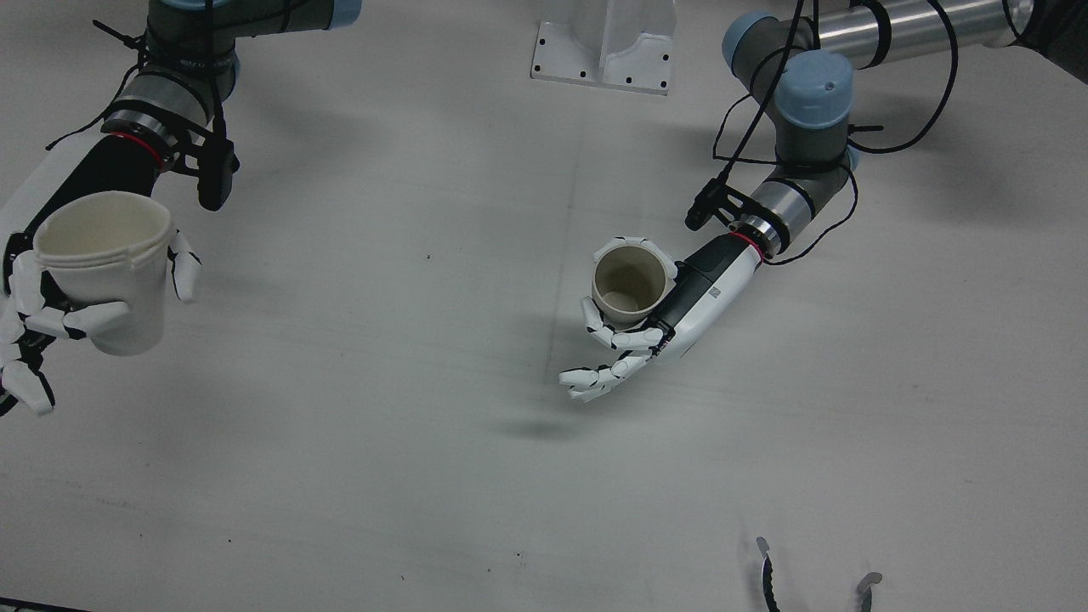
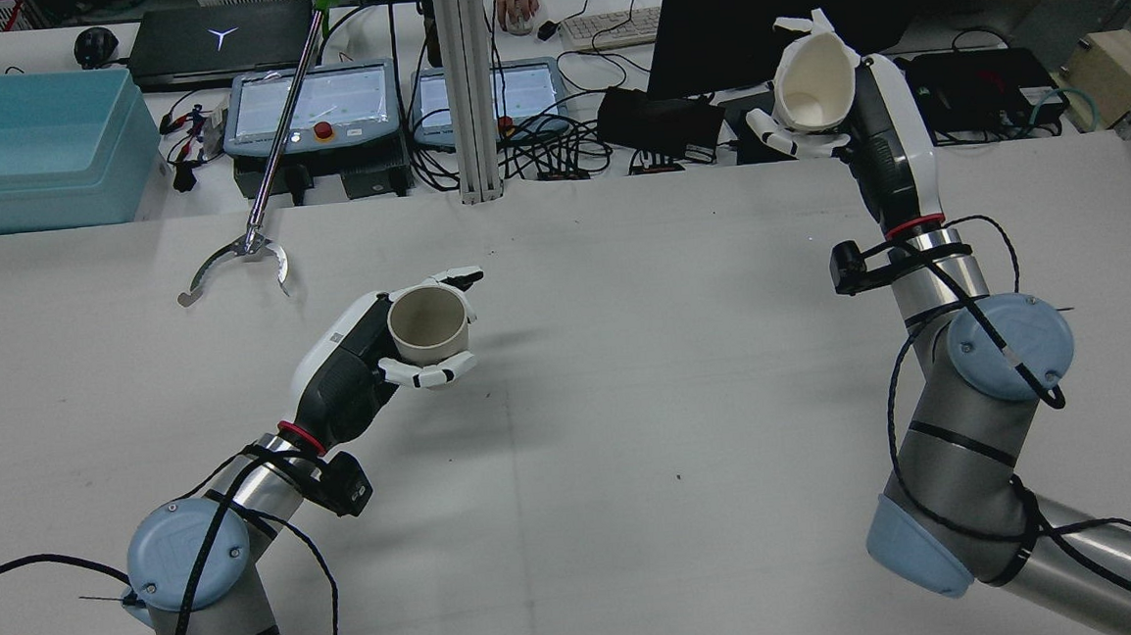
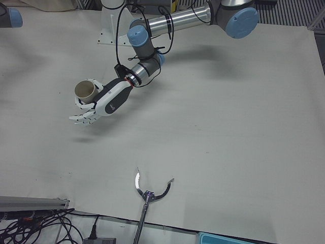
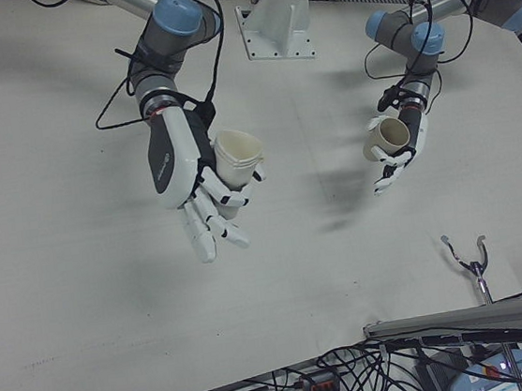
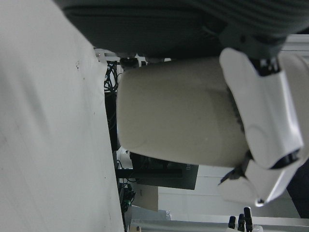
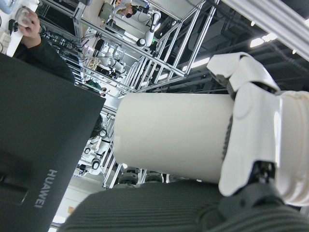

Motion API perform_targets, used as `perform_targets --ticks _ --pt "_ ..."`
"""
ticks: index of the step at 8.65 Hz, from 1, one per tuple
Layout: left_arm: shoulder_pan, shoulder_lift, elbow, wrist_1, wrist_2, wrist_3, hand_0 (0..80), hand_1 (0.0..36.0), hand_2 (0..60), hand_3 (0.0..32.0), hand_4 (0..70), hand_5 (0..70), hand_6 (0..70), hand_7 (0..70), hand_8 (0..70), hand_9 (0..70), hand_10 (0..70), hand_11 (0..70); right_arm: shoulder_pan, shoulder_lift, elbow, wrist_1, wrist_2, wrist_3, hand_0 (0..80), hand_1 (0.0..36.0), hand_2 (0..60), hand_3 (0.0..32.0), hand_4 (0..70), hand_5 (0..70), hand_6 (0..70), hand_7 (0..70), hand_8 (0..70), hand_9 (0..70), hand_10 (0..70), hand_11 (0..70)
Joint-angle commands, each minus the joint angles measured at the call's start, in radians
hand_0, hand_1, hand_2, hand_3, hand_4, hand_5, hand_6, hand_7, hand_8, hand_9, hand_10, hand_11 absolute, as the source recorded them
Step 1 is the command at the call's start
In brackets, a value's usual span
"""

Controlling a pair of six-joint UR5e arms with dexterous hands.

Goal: Pour water
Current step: 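Tilt the white cup over the beige cup held by the left hand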

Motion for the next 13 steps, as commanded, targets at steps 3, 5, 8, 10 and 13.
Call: perform_targets --ticks 3,5,8,10,13 --pt "0.01 -0.072 0.003 0.004 0.009 0.044 48.7 20.0 54.8 0.0 54.0 70.0 13.7 22.2 9.7 15.6 6.0 9.5 -0.1 0.071 0.226 -0.001 0.006 -0.551 58.4 29.1 33.6 0.0 25.0 70.0 13.0 24.7 2.1 5.9 3.4 7.3" --pt "0.002 -0.069 -0.002 0.006 0.012 0.039 48.7 19.9 54.1 0.0 54.0 70.0 13.8 22.3 9.5 15.4 5.9 9.3 -0.147 0.058 0.304 -0.003 0.0 -0.838 57.5 28.7 35.0 0.0 22.8 70.0 12.9 23.4 2.2 5.8 4.1 8.2" --pt "0.007 -0.07 -0.011 0.006 0.01 0.04 48.5 19.6 53.3 0.0 54.3 70.0 13.7 22.1 9.4 15.2 5.7 9.0 -0.164 0.022 0.237 -0.008 -0.029 -0.882 53.2 26.7 41.2 0.0 21.2 70.0 11.8 20.3 2.3 5.9 4.5 8.6" --pt "0.007 -0.069 -0.02 0.007 0.012 0.04 48.7 19.6 52.9 0.0 54.4 70.0 13.7 22.2 9.4 15.3 5.7 9.0 -0.163 0.027 0.247 -0.067 -0.029 -0.884 52.6 27.6 46.6 0.0 21.4 70.0 11.5 19.7 2.0 5.4 4.3 8.2" --pt "0.048 -0.113 -0.005 0.023 0.01 0.048 48.7 19.2 52.1 0.0 54.7 70.0 13.7 22.1 9.3 15.1 5.6 8.8 -0.16 0.03 0.256 -0.075 -0.029 -0.884 52.6 27.7 47.3 0.0 21.9 70.0 10.9 18.8 2.0 5.3 3.9 7.7"
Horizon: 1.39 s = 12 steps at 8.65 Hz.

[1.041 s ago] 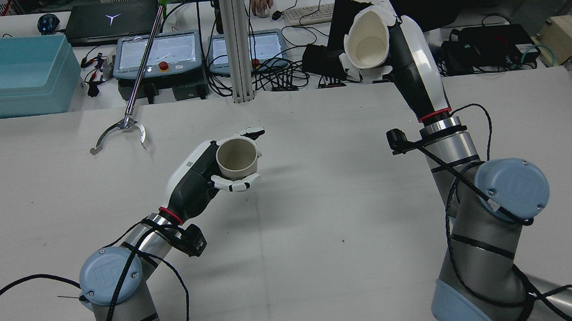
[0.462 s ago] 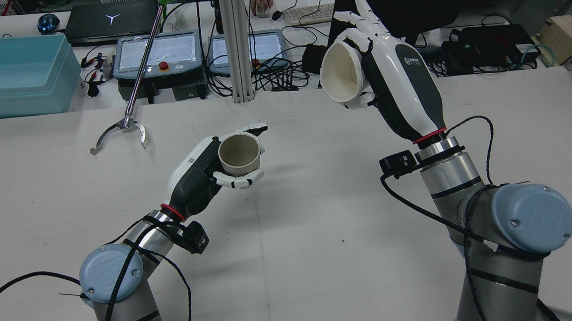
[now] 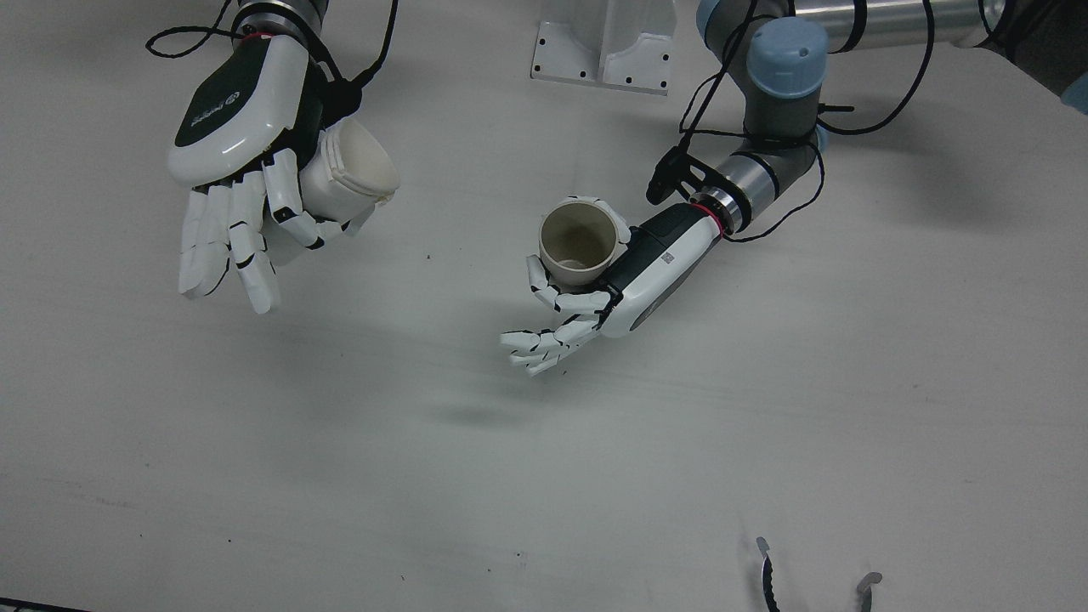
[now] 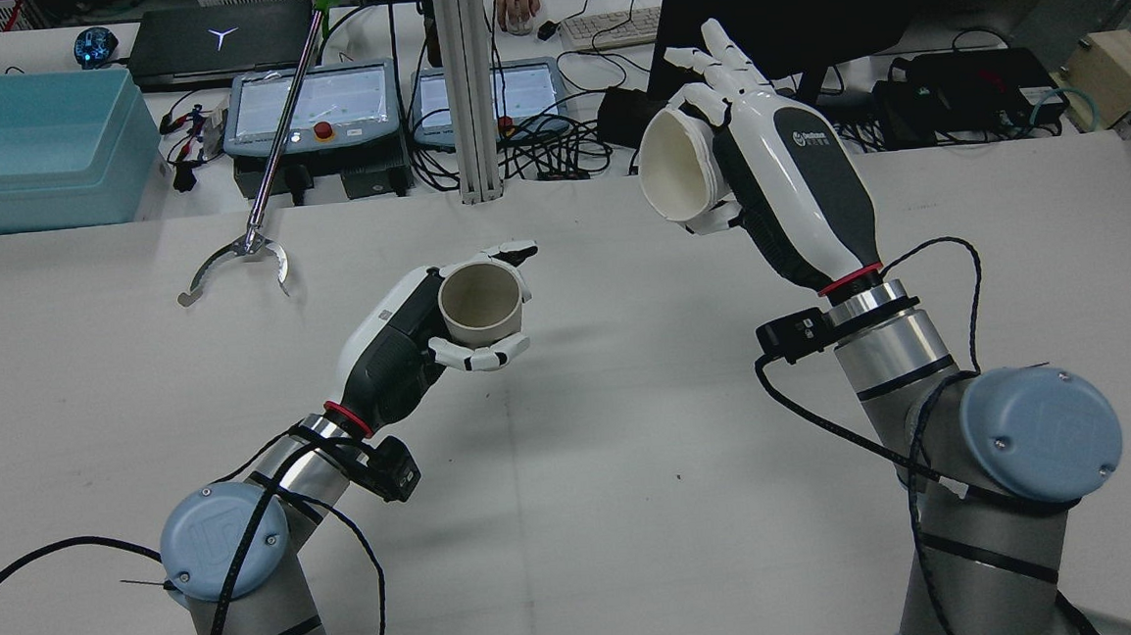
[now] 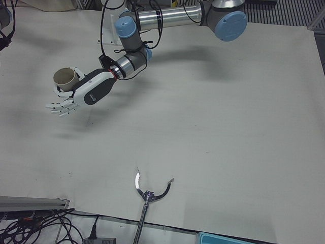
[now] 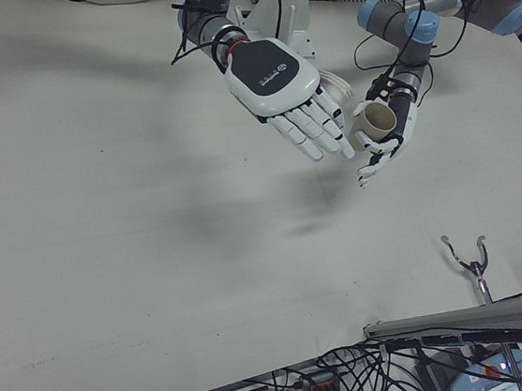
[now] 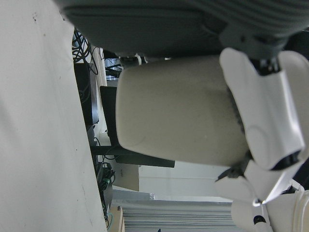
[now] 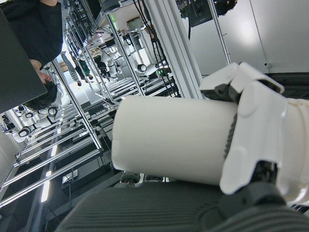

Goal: Pour water
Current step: 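Tilt the white cup over the beige cup held by the left hand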

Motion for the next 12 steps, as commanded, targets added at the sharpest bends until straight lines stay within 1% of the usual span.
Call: perform_targets --ticks 1,2,3,4,5,6,7,8,9,12 --pt "0.06 -0.053 0.013 0.01 -0.001 0.04 48.6 19.0 51.7 0.0 54.7 70.0 13.6 22.0 9.3 15.1 5.6 8.9 0.002 0.002 0.004 -0.009 0.0 -0.001 52.8 28.1 48.6 0.0 22.0 70.0 10.9 18.9 2.0 5.4 3.7 7.5" --pt "0.061 -0.076 0.016 0.004 0.0 0.073 48.5 18.8 50.8 0.0 54.7 70.0 13.7 22.0 9.3 15.2 5.8 9.1 0.002 0.002 0.004 -0.009 0.0 -0.001 53.1 28.5 48.8 0.0 21.9 70.0 11.0 18.9 2.0 5.2 3.7 7.4" --pt "0.06 -0.084 0.021 0.002 0.0 0.074 48.5 18.5 50.4 0.0 54.8 70.0 13.7 22.0 9.3 15.3 5.8 9.2 0.002 0.002 0.007 -0.009 -0.002 -0.002 52.9 28.3 48.5 0.0 21.8 70.0 11.0 18.9 2.0 5.3 3.8 7.5" --pt "0.055 -0.083 0.021 0.002 0.004 0.071 48.3 18.3 50.2 0.0 54.5 70.0 13.6 21.8 9.4 15.3 5.9 9.2 0.002 0.002 0.016 -0.009 -0.031 -0.002 52.8 28.0 47.9 0.0 21.6 70.0 11.0 18.9 2.0 5.4 3.9 7.7" --pt "0.055 -0.082 0.021 0.004 0.013 0.069 48.2 18.1 49.2 0.0 54.8 70.0 13.7 21.9 9.4 15.3 5.8 9.1 0.01 0.0 0.054 -0.013 -0.075 -0.04 52.6 28.3 49.9 0.0 21.5 70.0 10.7 18.7 2.0 5.4 3.9 7.7" --pt "0.055 -0.081 0.019 0.005 0.013 0.068 48.2 18.0 49.2 0.0 54.8 70.0 13.7 21.9 9.4 15.2 5.8 9.1 0.025 -0.003 0.1 -0.038 -0.104 -0.11 51.7 28.9 55.0 0.0 21.0 70.0 10.6 18.5 1.9 5.3 3.9 7.7" --pt "0.055 -0.081 0.018 0.005 0.013 0.068 48.2 17.9 48.8 0.0 54.8 70.0 13.6 21.9 9.3 15.2 5.8 9.0 0.048 -0.009 0.137 -0.099 -0.147 -0.114 51.7 29.5 58.0 0.0 21.0 70.0 10.8 19.0 2.1 5.5 3.9 7.7" --pt "0.054 -0.079 0.016 0.005 0.013 0.065 48.3 17.9 48.5 0.0 54.6 70.0 13.5 21.8 9.3 15.2 5.7 9.0 0.071 -0.015 0.163 -0.155 -0.185 -0.114 49.6 30.0 60.0 0.0 20.5 70.0 10.3 17.5 2.5 6.0 4.2 8.1" --pt "0.054 -0.081 0.013 0.005 0.013 0.065 48.2 17.8 48.6 0.0 54.7 70.0 13.5 21.8 9.3 15.2 5.7 8.9 0.091 -0.015 0.171 -0.197 -0.198 -0.114 48.7 29.1 60.0 0.0 20.1 70.0 9.8 16.5 2.4 5.8 4.1 7.8" --pt "0.052 -0.082 0.007 0.007 0.031 0.065 48.4 17.9 48.8 0.0 55.0 70.0 13.6 21.9 9.3 15.1 5.6 8.8 0.1 -0.014 0.171 -0.205 -0.2 -0.114 47.8 28.4 60.0 0.0 20.3 70.0 8.9 14.6 2.1 5.3 3.7 7.2"
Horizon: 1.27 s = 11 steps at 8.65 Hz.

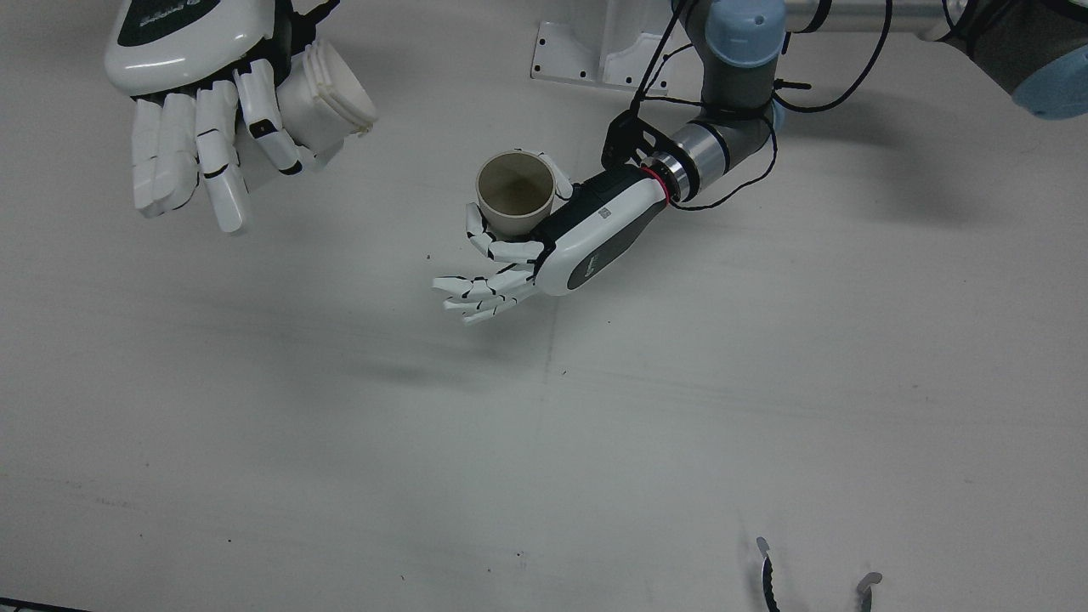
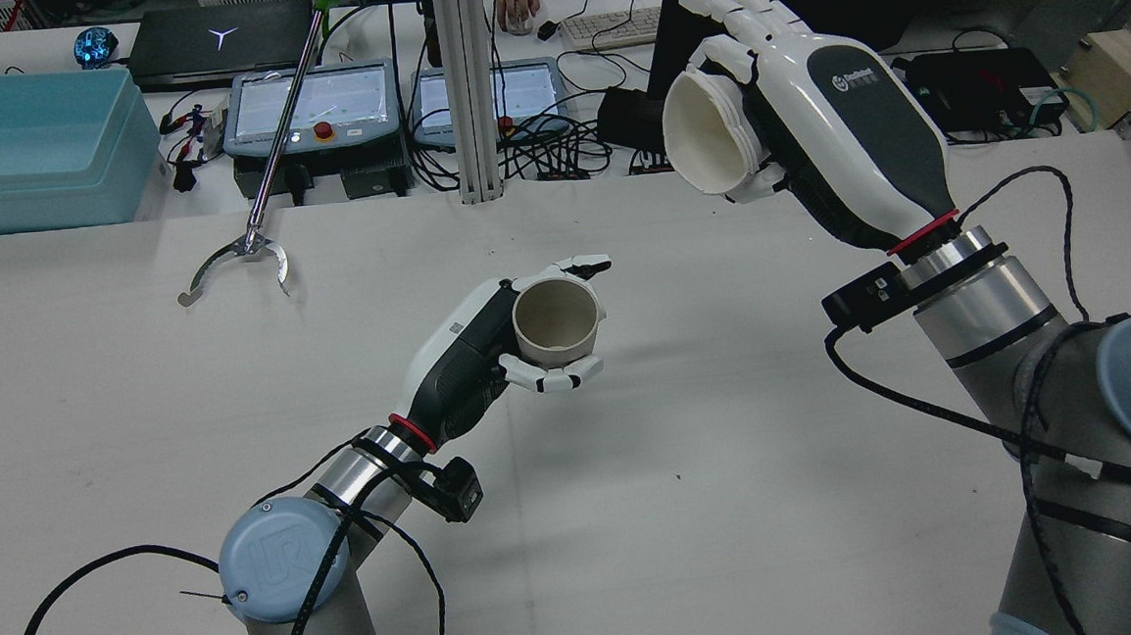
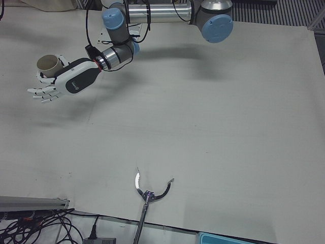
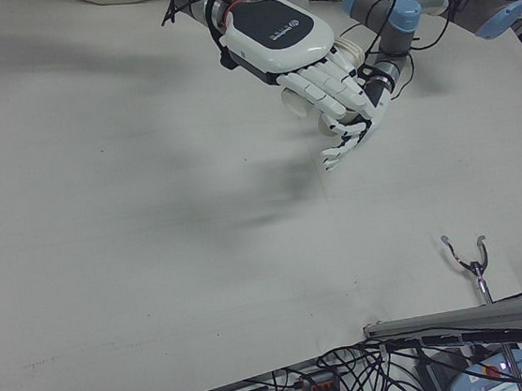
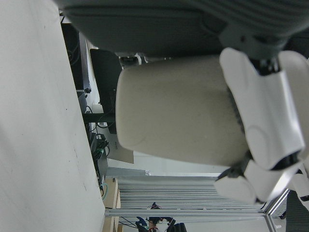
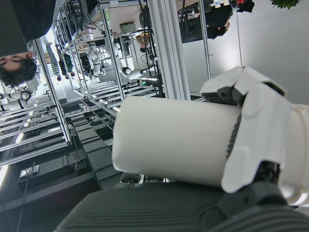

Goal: Pour water
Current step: 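Tilt the white cup over the beige cup held by the left hand, then move both held cups apart back toward their starting spots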

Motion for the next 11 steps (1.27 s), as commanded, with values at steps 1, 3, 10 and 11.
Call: perform_targets --ticks 1,3,10,11 --pt "-0.003 -0.001 -0.005 0.001 0.013 0.0 48.2 17.9 48.7 0.0 54.9 70.0 13.6 21.9 9.2 15.0 5.5 8.7 0.018 -0.012 -0.013 -0.009 0.015 0.008 47.8 28.8 60.0 0.0 20.6 70.0 9.1 15.2 2.3 5.7 3.7 7.1" --pt "-0.014 0.0 -0.025 0.001 0.014 -0.002 48.3 17.9 48.5 0.0 55.1 70.0 13.5 21.8 9.2 14.9 5.5 8.7 0.049 -0.131 -0.074 0.034 0.133 0.345 46.2 22.9 56.9 0.0 20.8 69.9 8.3 14.5 2.8 6.6 4.0 7.2" --pt "-0.228 0.265 -0.128 0.03 0.031 -0.117 48.1 17.1 46.1 0.0 54.6 70.0 12.9 21.2 8.9 14.6 5.5 8.6 0.115 -0.267 -0.34 0.039 0.151 1.408 45.4 18.3 43.9 0.0 23.7 54.8 6.3 14.4 2.6 7.0 3.5 6.0" --pt "-0.294 0.343 -0.126 -0.009 0.074 -0.118 48.1 16.8 45.8 0.0 55.4 70.0 13.2 21.2 9.5 15.2 5.9 9.2 0.114 -0.294 -0.343 0.04 0.151 1.433 43.8 16.7 41.4 0.0 24.3 54.2 6.4 14.5 3.3 8.1 3.7 6.2"
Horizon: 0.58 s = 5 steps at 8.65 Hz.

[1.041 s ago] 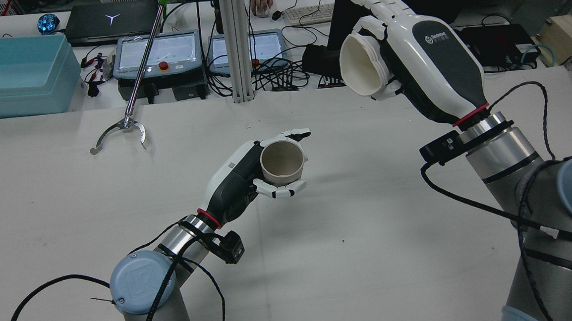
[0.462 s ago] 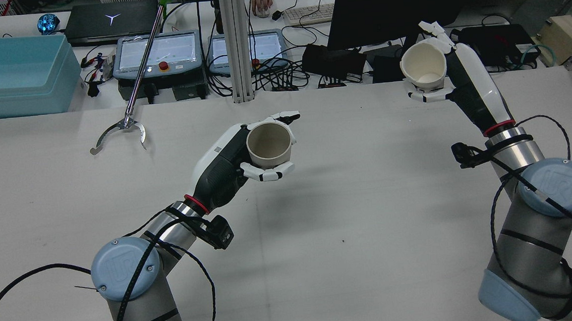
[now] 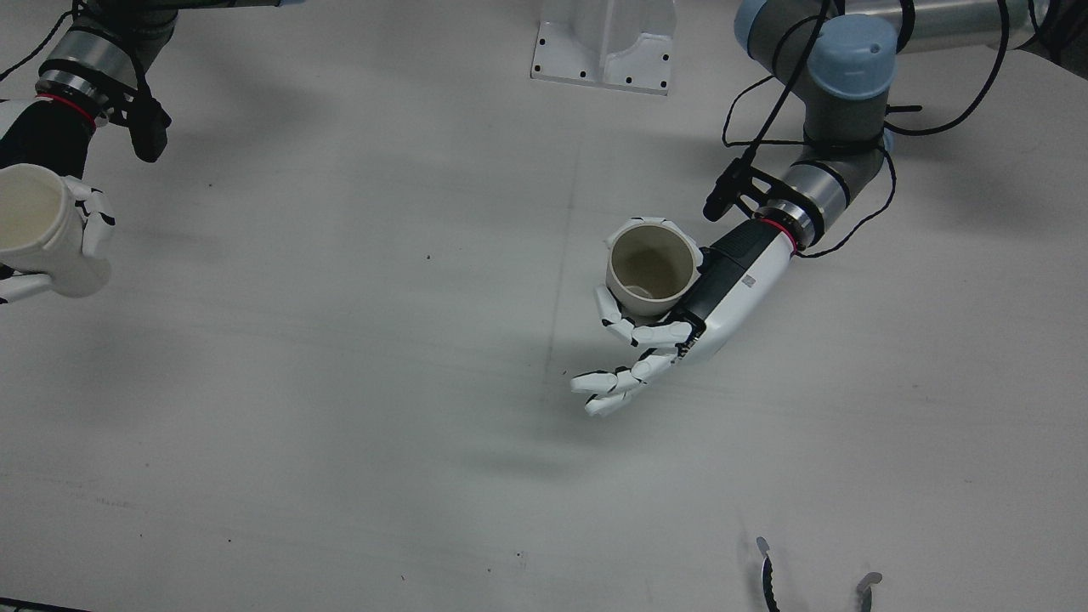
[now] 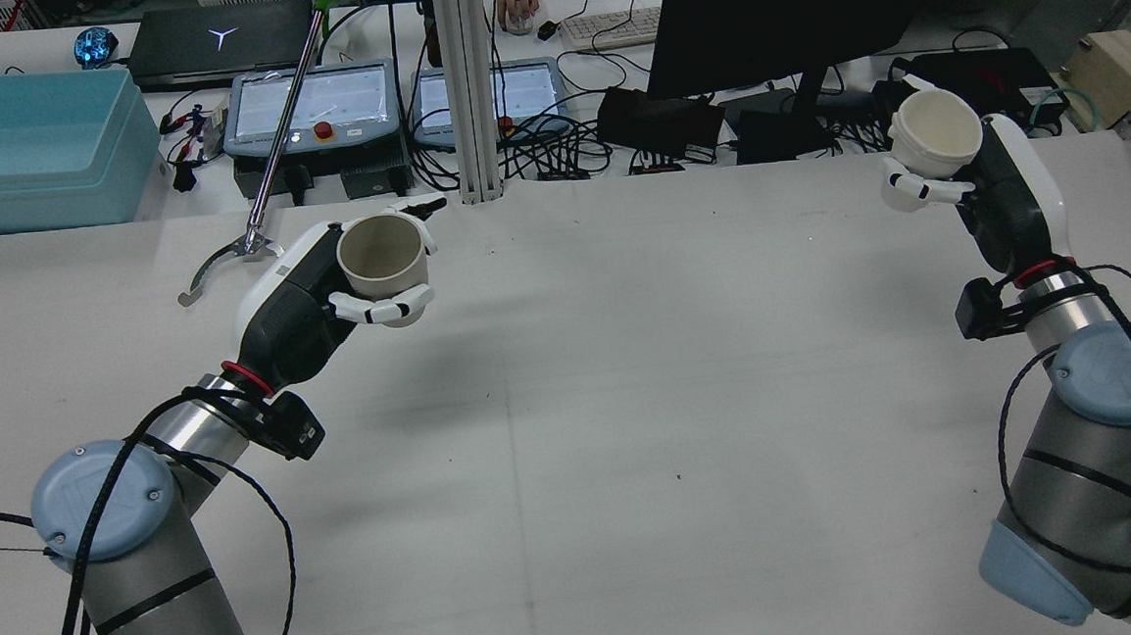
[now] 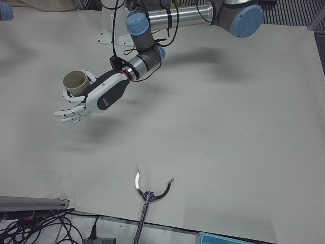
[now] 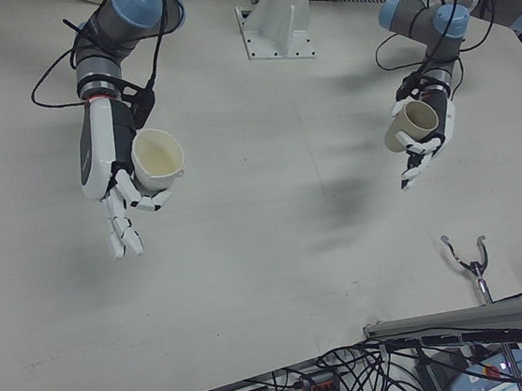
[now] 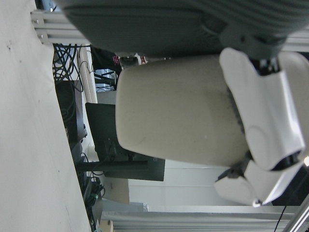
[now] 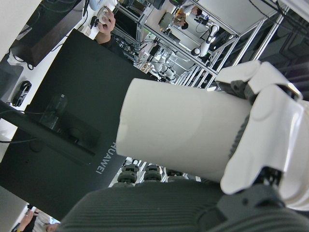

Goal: Pour water
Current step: 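Move both held cups apart back toward their starting spots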

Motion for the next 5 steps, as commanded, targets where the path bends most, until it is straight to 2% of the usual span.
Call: perform_targets --ticks 1,2,3,5 --pt "-0.163 0.246 -0.016 -0.11 0.06 -0.01 48.1 16.3 44.0 0.0 55.1 70.0 13.0 20.9 9.4 15.2 6.0 9.3 0.0 -0.092 0.002 0.002 -0.003 0.115 42.5 15.3 39.2 0.0 25.1 53.8 6.6 14.9 4.3 9.5 4.1 6.6" --pt "-0.174 0.307 -0.012 -0.138 0.06 -0.03 48.1 15.8 42.2 0.0 54.9 70.0 12.9 20.9 9.3 15.1 6.0 9.3 0.0 -0.12 -0.003 0.002 -0.001 0.117 41.8 14.0 36.5 0.0 26.2 52.6 7.0 15.7 5.0 10.5 4.6 7.1" --pt "-0.177 0.366 0.001 -0.175 0.059 -0.028 48.1 15.8 41.9 0.0 55.0 70.0 13.0 21.0 9.3 15.0 6.0 9.3 -0.003 -0.123 -0.024 0.002 0.0 0.12 40.8 12.9 35.2 0.0 27.3 52.0 7.7 17.1 6.4 12.6 5.7 8.7" --pt "-0.243 0.479 0.092 -0.323 0.057 -0.027 48.0 15.6 41.4 0.0 54.5 70.0 12.8 20.8 9.3 15.2 6.3 9.7 -0.007 -0.123 -0.055 0.002 0.002 0.124 39.7 11.8 34.2 0.0 28.5 51.5 8.6 18.6 7.8 14.6 7.0 10.4"
